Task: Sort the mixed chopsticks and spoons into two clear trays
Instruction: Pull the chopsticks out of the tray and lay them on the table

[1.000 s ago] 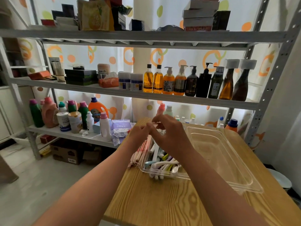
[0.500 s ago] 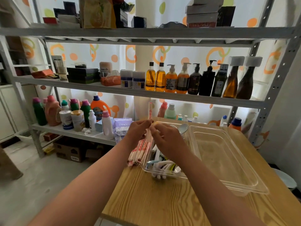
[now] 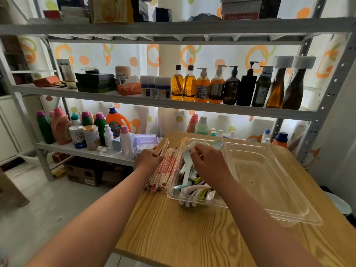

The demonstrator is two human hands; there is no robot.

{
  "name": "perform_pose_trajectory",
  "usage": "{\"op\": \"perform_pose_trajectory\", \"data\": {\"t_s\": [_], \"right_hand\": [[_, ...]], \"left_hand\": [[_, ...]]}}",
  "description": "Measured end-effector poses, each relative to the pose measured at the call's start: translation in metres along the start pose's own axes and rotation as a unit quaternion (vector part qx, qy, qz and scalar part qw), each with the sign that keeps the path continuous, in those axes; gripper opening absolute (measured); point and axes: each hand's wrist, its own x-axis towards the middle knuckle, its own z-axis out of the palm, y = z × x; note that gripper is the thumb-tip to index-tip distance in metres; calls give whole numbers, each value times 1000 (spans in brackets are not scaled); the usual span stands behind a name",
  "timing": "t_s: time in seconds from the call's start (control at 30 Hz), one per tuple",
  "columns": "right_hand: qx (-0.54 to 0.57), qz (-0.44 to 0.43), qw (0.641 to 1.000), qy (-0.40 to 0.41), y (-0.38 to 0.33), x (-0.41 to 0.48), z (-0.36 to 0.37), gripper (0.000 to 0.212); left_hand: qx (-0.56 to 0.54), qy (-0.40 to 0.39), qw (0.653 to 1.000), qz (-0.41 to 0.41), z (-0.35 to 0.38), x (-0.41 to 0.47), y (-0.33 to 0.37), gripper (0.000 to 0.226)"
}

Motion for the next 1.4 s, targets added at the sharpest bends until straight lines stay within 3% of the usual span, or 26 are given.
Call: {"op": "perform_pose_trajectory", "data": {"t_s": [0.27, 0.5, 0.7, 0.77, 0.83, 0.93, 1.0, 1.17, 1.4], "right_hand": [[4, 28, 999, 19, 9, -1, -2, 27], [-11, 75, 995, 58, 14, -3, -13, 26], [-34, 143, 986, 76, 27, -3, -23, 26], [-65, 149, 986, 33, 31, -2, -27, 24], [-82, 139, 984, -81, 34, -3, -26, 23], [-54, 130, 944, -297, 28, -8, -20, 24], [-53, 143, 917, -368, 23, -12, -14, 29], [-41, 194, 916, -349, 31, -10, -9, 35], [-177, 183, 923, -287, 44, -4, 8, 34]], "left_hand": [[50, 12, 998, -39, 2, -5, -7, 33], [-8, 10, 1000, 12, 4, -14, 14, 26], [-48, -20, 998, 46, 19, -20, 35, 34], [-55, -22, 997, 51, 24, -21, 41, 40], [-63, -30, 996, 57, 31, -21, 46, 44], [-17, -33, 996, 80, 40, -20, 53, 43], [31, -18, 994, 100, 44, -19, 54, 35], [59, 2, 991, 119, 48, -17, 52, 29], [95, -1, 988, 123, 49, -18, 52, 29]]}}
